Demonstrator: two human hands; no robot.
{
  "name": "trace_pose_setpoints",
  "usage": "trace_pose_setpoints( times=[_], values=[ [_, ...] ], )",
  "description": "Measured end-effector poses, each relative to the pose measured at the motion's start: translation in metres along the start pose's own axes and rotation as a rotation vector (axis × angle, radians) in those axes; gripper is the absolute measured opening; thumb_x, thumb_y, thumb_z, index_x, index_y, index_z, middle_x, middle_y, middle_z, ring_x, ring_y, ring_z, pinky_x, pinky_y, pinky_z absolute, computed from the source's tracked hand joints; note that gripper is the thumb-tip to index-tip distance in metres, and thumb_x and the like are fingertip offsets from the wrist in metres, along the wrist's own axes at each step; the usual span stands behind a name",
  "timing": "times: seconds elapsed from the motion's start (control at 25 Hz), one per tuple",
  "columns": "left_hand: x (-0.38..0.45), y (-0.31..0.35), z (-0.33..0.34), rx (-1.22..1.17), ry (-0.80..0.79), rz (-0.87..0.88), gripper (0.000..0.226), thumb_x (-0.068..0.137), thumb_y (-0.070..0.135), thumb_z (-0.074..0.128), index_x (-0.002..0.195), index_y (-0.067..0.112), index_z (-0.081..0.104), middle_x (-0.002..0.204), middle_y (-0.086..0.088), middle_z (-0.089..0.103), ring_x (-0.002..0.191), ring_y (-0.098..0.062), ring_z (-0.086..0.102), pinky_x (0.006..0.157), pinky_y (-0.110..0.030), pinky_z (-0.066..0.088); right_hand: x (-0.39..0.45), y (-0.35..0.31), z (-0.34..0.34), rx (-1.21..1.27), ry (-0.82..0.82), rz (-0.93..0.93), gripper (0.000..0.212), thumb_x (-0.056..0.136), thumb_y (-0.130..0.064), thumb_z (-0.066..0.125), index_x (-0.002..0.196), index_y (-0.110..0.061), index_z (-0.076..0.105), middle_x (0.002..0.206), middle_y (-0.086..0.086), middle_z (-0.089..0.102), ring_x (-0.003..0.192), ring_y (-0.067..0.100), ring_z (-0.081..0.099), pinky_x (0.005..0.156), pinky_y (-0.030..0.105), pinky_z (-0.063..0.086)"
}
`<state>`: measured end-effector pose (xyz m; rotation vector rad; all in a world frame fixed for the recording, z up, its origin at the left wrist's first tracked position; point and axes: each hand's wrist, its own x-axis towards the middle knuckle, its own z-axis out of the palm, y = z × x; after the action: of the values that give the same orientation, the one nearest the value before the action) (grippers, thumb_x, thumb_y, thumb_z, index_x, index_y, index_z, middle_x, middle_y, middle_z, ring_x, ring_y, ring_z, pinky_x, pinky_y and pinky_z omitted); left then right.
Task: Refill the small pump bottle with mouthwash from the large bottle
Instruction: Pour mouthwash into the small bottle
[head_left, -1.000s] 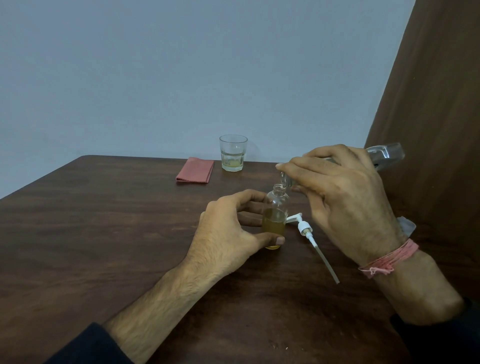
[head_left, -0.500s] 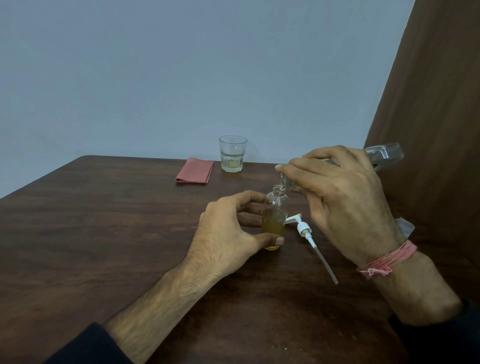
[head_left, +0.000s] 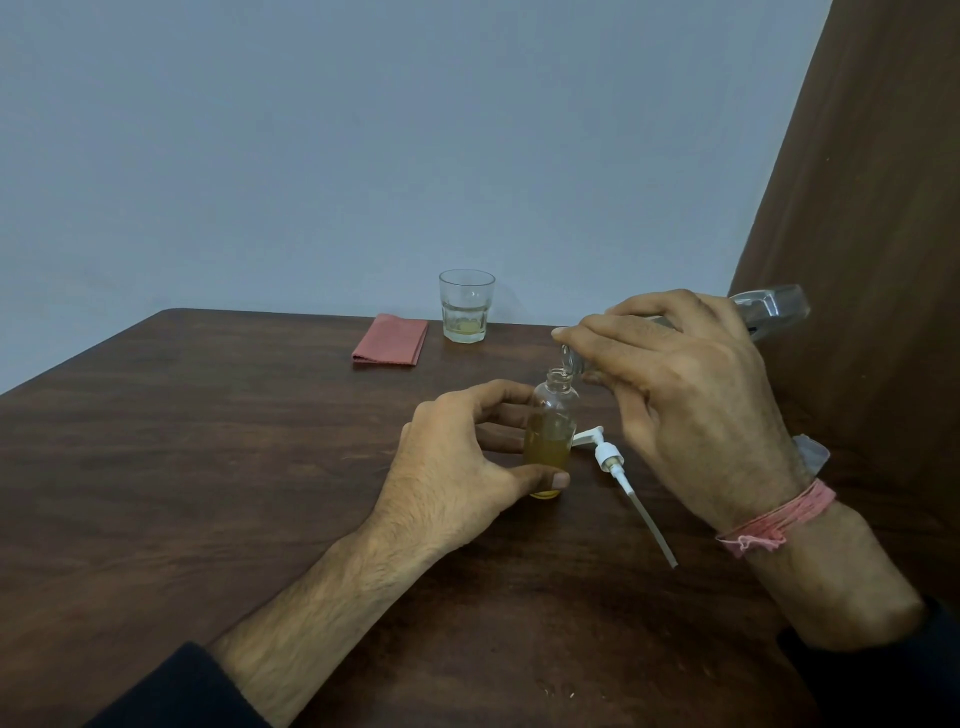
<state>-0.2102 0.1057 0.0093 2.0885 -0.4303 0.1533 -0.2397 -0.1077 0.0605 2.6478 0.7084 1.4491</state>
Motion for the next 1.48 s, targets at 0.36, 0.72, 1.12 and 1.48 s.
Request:
trace_pose_setpoints(
  times=[0.36,0.72,1.12,1.48],
  values=[
    [0.0013,-0.0028,0.0008,0.0,0.002,0.006,0.066,0.068,0.044,0.109,0.127,0.046,0.078,0.112,0.033,0.083,0.101,0.015,0.078,0.107,-0.032,0.063,0.0003,-0.0002,0.0004,-0.005,0.0,0.009,0.054,0.085,0.003,0.086,0.132,-0.021,0.077,0.125,-0.007,0.078,0.117,0.029,0.068,0.102,0.051,0.045],
    [0.0019,-0.0036,0.0013,0.004,-0.001,0.004,0.067,0.069,0.045,0.108,0.129,0.046,0.077,0.113,0.033,0.083,0.103,0.016,0.078,0.109,-0.03,0.062,0.0006,-0.0002,0.0,-0.003,-0.009,0.006,0.056,0.083,0.005,0.085,0.132,-0.02,0.077,0.125,-0.007,0.079,0.116,0.029,0.068,0.101,0.052,0.045],
    [0.0024,-0.0052,0.0016,-0.003,-0.001,0.009,0.067,0.069,0.046,0.108,0.127,0.046,0.077,0.113,0.034,0.083,0.103,0.016,0.078,0.108,-0.028,0.061,0.0005,-0.0013,-0.0006,-0.005,-0.006,0.011,0.056,0.082,0.005,0.086,0.131,-0.02,0.078,0.125,-0.007,0.079,0.116,0.029,0.069,0.102,0.052,0.044],
    [0.0018,-0.0064,0.0017,-0.005,0.007,0.03,0.065,0.069,0.047,0.108,0.127,0.046,0.078,0.112,0.033,0.083,0.101,0.016,0.078,0.099,-0.019,0.059,0.0012,-0.0012,-0.0005,0.004,-0.008,0.012,0.053,0.085,0.004,0.084,0.132,-0.02,0.078,0.125,-0.008,0.079,0.116,0.029,0.068,0.102,0.05,0.043]
  ],
)
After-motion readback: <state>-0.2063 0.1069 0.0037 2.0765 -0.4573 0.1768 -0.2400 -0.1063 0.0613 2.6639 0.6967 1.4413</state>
